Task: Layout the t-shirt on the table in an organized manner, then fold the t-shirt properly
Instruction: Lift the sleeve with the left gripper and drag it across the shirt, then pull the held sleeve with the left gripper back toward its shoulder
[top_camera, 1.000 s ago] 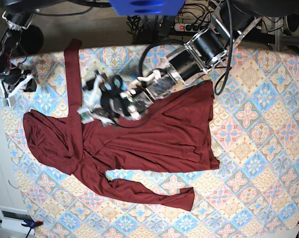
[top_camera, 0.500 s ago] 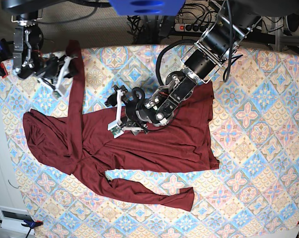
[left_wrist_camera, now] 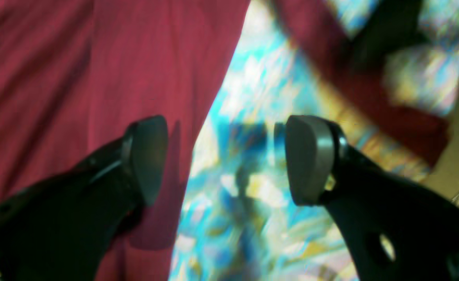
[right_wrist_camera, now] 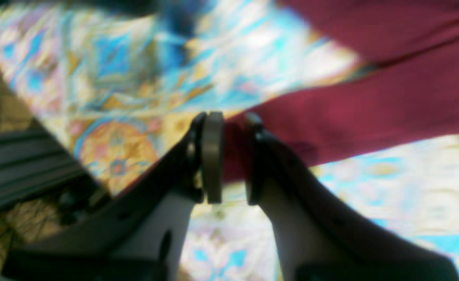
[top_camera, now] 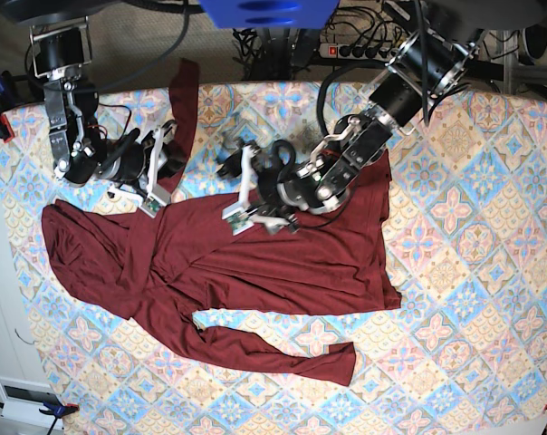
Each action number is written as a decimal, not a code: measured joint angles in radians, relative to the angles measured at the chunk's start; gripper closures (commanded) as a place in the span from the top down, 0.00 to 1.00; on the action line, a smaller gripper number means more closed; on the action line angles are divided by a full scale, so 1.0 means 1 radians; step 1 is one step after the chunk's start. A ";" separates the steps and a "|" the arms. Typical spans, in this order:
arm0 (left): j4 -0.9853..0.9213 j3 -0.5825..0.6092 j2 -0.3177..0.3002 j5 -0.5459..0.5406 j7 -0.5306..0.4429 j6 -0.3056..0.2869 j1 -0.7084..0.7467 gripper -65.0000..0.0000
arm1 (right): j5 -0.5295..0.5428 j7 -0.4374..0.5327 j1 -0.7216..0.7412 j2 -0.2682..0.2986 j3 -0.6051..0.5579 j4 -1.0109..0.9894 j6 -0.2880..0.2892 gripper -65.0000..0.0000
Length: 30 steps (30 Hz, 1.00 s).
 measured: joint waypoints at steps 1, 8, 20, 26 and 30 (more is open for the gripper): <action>0.027 0.001 -0.021 -0.004 0.004 -0.001 0.012 0.69 | 0.001 -0.004 0.009 -0.008 0.010 -0.002 0.000 0.14; 0.134 0.002 -0.064 -0.196 0.000 -0.007 0.068 0.70 | 0.008 0.003 -0.011 -0.009 0.274 -0.003 0.002 0.14; -0.005 0.268 0.053 -0.211 0.103 -0.106 -0.064 0.99 | 0.000 -0.012 -0.106 0.016 0.462 -0.002 0.001 0.14; -0.126 0.372 0.154 -0.084 0.092 -0.101 -0.095 0.90 | 0.004 -0.010 -0.153 0.014 0.542 0.035 0.004 0.14; -0.201 0.443 0.228 0.001 0.078 -0.103 -0.101 0.89 | 0.005 -0.012 -0.161 0.016 0.560 0.062 0.002 0.14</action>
